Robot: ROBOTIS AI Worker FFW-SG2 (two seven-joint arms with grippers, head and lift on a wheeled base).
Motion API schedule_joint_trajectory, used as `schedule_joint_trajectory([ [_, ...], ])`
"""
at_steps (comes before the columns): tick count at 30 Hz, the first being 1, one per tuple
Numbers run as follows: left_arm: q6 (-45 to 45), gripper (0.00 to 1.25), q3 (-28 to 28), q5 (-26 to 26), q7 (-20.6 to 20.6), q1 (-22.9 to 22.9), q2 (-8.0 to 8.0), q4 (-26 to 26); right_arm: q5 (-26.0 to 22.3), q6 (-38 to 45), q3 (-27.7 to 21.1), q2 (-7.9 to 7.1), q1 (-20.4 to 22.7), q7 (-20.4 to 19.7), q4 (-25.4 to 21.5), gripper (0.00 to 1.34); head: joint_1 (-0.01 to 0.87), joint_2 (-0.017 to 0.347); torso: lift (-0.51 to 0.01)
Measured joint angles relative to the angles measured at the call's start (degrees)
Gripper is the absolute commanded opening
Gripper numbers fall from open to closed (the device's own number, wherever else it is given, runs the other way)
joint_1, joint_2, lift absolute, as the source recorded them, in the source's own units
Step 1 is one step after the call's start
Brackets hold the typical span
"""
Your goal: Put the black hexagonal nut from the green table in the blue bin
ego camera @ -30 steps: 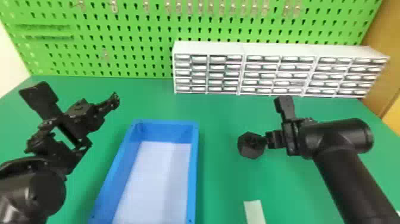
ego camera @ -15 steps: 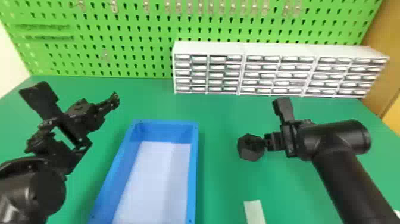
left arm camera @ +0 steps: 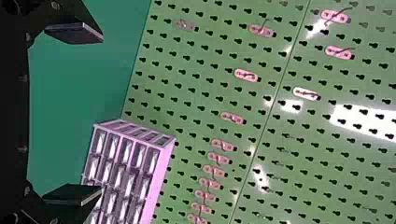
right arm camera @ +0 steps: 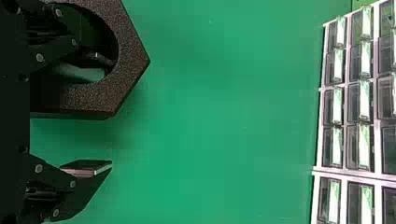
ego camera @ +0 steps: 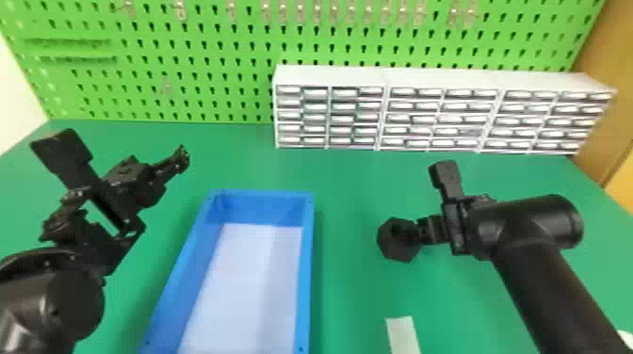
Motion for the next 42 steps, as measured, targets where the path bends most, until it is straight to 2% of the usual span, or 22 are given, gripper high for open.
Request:
schedule_joint_trajectory([
  [8, 0.0, 1.1, -0.1, 0.0, 0.0, 0.0, 0.0, 0.0, 0.1, 0.0, 0.2, -0.07, 0.0, 0.0, 0.1, 0.77, 0.666, 0.032, -0.1],
  [18, 0.0, 1.1, -0.1, 0.0, 0.0, 0.0, 0.0, 0.0, 0.5, 0.0, 0.5, -0.09, 0.0, 0.0, 0.0, 0.5, 0.666, 0.032, -0.1],
  [27, 0.0, 1.1, -0.1, 0.0, 0.0, 0.0, 0.0, 0.0, 1.0, 0.0, 1.4, -0.1, 0.0, 0.0, 0.0, 0.33, 0.666, 0.032, -0.1],
  [42, 0.0, 1.1, -0.1, 0.1, -0.1, 0.1, 0.0, 0.1, 1.9, -0.1, 2.5, 0.0, -0.2, 0.0, -0.6, 0.33, 0.666, 0.032, -0.1],
])
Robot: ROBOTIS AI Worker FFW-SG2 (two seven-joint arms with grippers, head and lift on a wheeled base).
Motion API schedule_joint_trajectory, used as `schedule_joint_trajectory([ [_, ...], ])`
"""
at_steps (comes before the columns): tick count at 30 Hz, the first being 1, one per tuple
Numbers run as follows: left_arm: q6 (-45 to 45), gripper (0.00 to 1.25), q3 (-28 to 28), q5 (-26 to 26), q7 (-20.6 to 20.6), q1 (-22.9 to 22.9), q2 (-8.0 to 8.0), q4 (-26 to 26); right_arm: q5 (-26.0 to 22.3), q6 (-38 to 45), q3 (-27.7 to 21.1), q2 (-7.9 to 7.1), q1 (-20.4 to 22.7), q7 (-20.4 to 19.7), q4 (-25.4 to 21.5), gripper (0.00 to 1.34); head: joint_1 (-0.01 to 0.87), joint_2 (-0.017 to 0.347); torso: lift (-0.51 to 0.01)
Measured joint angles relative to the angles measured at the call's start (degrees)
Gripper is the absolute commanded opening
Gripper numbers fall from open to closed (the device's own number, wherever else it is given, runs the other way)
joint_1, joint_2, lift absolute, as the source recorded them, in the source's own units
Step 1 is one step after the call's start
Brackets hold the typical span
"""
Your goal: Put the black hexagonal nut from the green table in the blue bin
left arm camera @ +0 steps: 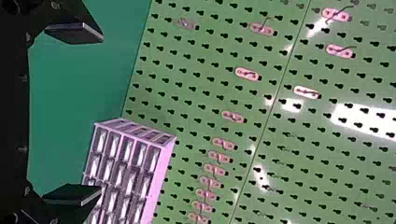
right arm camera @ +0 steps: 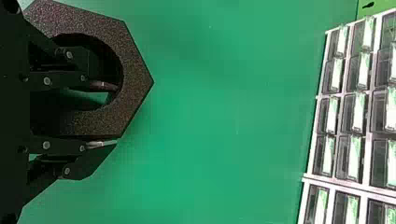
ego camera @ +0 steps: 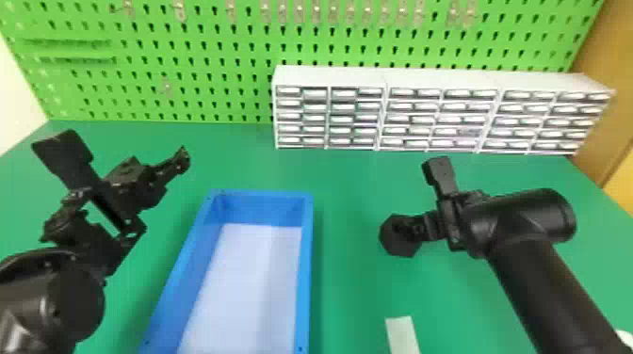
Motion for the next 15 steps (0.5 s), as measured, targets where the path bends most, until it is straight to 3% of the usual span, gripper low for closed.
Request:
schedule_joint_trajectory([
  [15, 0.0, 1.11, 0.1, 0.0, 0.0, 0.2, 0.0, 0.0, 2.2, -0.1, 0.1, -0.27, 0.4, -0.1, -4.8, 0.33, 0.666, 0.032, -0.1],
])
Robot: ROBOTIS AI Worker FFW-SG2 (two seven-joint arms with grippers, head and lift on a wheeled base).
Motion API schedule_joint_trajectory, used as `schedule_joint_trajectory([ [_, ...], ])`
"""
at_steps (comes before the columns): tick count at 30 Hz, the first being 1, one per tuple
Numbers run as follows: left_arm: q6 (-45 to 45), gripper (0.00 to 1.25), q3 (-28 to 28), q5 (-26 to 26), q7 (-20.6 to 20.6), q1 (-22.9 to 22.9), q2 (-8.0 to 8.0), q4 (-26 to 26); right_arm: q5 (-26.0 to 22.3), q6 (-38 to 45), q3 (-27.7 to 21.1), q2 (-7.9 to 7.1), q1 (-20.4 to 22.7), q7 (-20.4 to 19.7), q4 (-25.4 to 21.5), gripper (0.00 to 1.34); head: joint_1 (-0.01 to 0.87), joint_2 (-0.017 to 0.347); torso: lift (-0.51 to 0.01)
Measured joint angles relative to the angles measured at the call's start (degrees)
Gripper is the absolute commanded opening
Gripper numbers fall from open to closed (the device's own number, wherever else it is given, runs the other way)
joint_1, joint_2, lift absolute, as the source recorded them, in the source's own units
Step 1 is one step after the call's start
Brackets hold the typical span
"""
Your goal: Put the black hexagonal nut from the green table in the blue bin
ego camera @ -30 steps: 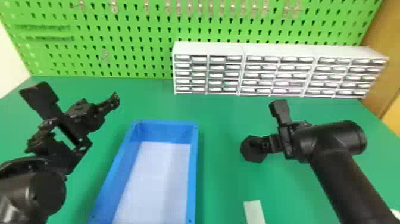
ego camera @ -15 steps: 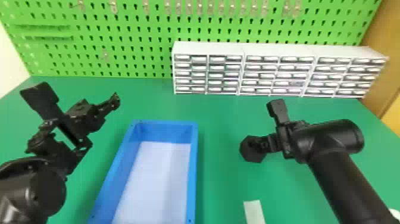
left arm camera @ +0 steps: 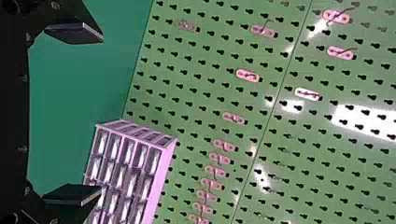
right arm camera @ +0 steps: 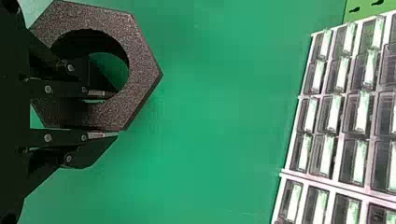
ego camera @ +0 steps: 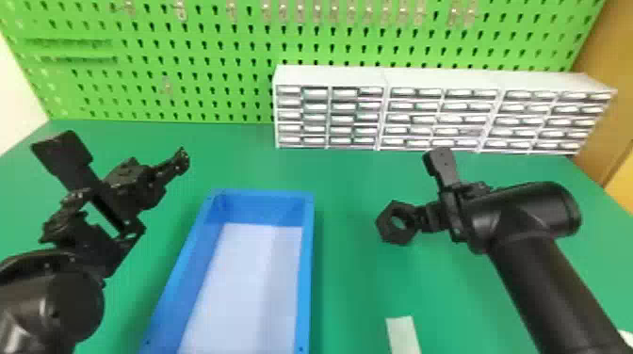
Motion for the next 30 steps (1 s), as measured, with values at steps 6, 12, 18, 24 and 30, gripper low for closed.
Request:
schedule_joint_trajectory([
  [6, 0.0, 1.11, 0.0, 0.1, 0.0, 0.0, 0.0, 0.0, 2.9, 0.2, 0.8, -0.24, 0.0, 0.0, -3.4, 0.33, 0.666, 0.032, -0.1],
  [12, 0.0, 1.1, 0.0, 0.2, -0.1, 0.1, 0.0, 0.0, 6.4, 1.0, 1.7, -0.69, 0.0, 0.0, -8.3, 0.33, 0.666, 0.032, -0.1],
  [18, 0.0, 1.1, 0.0, 0.2, -0.1, 0.1, 0.0, 0.0, 9.9, 1.6, 2.4, -1.22, 0.0, 0.0, -14.6, 0.33, 0.666, 0.032, -0.1],
  [24, 0.0, 1.1, 0.1, 0.3, -0.2, 0.2, 0.0, 0.0, 12.1, 1.6, 3.5, -1.69, 0.2, -3.0, -21.9, 0.33, 0.666, 0.032, -0.1],
  [30, 0.0, 1.1, 0.2, 0.3, -0.2, 0.3, 0.0, 0.0, 13.3, 1.1, 5.6, -1.99, 1.1, -8.3, -29.3, 0.33, 0.666, 0.032, -0.1],
])
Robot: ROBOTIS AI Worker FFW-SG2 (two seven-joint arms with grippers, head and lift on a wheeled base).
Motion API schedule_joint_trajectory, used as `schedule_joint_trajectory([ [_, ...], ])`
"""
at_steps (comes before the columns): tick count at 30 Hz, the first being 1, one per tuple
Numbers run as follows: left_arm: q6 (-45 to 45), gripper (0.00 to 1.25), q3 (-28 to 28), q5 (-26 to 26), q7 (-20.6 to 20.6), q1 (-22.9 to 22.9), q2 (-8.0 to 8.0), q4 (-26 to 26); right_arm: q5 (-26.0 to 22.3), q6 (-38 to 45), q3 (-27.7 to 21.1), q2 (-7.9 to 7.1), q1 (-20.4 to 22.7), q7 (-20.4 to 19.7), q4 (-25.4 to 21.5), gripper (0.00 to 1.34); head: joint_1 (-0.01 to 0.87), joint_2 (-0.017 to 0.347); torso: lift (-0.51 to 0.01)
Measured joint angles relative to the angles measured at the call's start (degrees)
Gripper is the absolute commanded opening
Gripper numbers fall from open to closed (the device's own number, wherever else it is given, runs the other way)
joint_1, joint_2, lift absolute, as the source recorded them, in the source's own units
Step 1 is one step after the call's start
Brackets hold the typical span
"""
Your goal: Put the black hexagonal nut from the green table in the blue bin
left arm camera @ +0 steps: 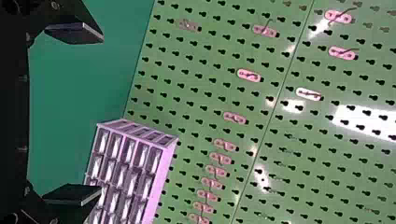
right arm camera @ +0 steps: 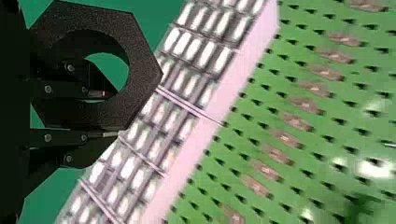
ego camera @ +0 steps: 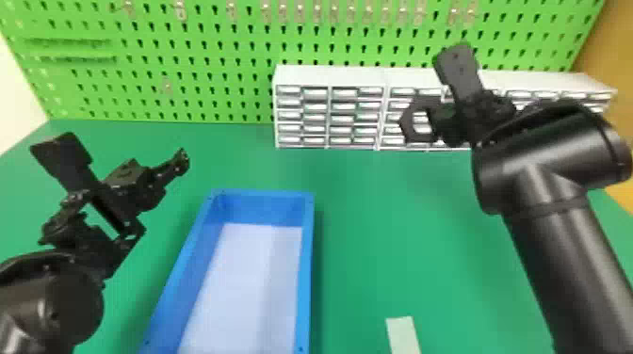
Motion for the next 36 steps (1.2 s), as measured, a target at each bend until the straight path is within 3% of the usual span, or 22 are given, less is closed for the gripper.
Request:
schedule_joint_trajectory([
  [7, 0.0, 1.1, 0.1, 0.0, 0.0, 0.1, 0.0, 0.0, -3.8, -3.8, 1.2, -0.2, 1.0, -5.1, -5.3, 0.33, 0.666, 0.032, -0.1],
  [15, 0.0, 1.1, 0.2, 0.1, 0.0, 0.2, 0.0, 0.0, -17.0, -18.9, -0.6, -0.19, 4.9, -11.2, -6.1, 0.33, 0.666, 0.032, -0.1],
  [23, 0.0, 1.1, 0.2, 0.1, 0.0, 0.2, 0.0, 0.0, -30.8, -28.1, -0.2, -0.39, 6.1, -11.2, -4.3, 0.33, 0.666, 0.032, -0.1],
  [28, 0.0, 1.1, 0.2, 0.1, 0.0, 0.2, 0.0, 0.0, -42.0, -27.5, 0.3, -0.71, 6.1, -10.2, -3.4, 0.33, 0.666, 0.032, -0.1],
  [36, 0.0, 1.1, 0.2, 0.0, 0.0, 0.2, 0.0, 0.0, -54.6, -26.9, 2.0, -1.44, 5.8, -7.4, -2.5, 0.33, 0.666, 0.032, -0.1],
])
